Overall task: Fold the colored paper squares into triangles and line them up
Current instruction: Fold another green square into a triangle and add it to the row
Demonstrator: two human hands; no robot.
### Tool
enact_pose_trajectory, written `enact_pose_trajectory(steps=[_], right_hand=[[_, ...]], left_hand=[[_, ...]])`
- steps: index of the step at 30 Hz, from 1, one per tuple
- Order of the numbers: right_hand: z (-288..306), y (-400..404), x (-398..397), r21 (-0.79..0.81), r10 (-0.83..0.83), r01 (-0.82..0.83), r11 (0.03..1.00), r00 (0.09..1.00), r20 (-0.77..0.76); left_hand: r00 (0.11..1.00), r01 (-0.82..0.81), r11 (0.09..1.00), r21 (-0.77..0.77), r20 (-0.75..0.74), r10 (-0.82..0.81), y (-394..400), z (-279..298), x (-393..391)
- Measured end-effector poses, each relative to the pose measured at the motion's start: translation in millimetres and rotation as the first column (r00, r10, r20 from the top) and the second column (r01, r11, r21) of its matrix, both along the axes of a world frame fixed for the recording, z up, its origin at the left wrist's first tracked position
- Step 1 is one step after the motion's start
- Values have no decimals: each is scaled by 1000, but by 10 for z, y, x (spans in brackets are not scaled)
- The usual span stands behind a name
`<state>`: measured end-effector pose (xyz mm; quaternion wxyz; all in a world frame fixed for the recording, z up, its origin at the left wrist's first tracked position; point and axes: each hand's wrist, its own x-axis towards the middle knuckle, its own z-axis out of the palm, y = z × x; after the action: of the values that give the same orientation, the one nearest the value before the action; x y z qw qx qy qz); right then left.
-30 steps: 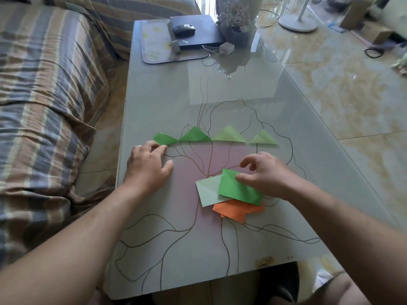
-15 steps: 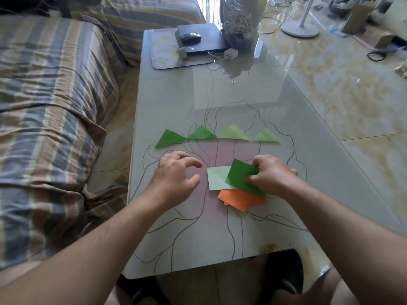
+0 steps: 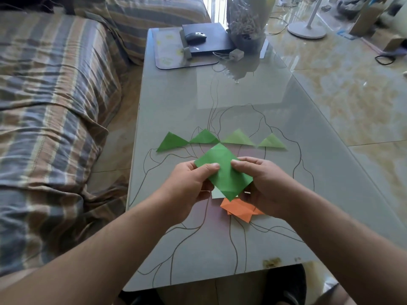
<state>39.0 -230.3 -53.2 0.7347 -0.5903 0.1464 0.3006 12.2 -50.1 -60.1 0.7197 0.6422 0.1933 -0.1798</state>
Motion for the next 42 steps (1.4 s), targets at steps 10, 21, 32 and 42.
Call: enact_pose_trajectory(steps=[10, 21, 32, 42], right_hand=[[-46, -46, 254, -31, -15, 15, 999, 1000, -3], [-66, -97, 367, -257, 97, -64, 964, 988, 119], [-118, -130, 327, -441, 286, 80, 894, 656, 699], [-82, -117, 229, -372, 289, 7, 928, 619, 731]], left_hand=[[992, -83, 991, -108, -104, 71, 59, 71, 130], [999, -34, 999, 40, -17, 35, 110, -54, 266], [867, 49, 978, 205, 477, -143, 182, 6, 203], [904, 138, 990, 43, 403, -143, 245, 59, 281]])
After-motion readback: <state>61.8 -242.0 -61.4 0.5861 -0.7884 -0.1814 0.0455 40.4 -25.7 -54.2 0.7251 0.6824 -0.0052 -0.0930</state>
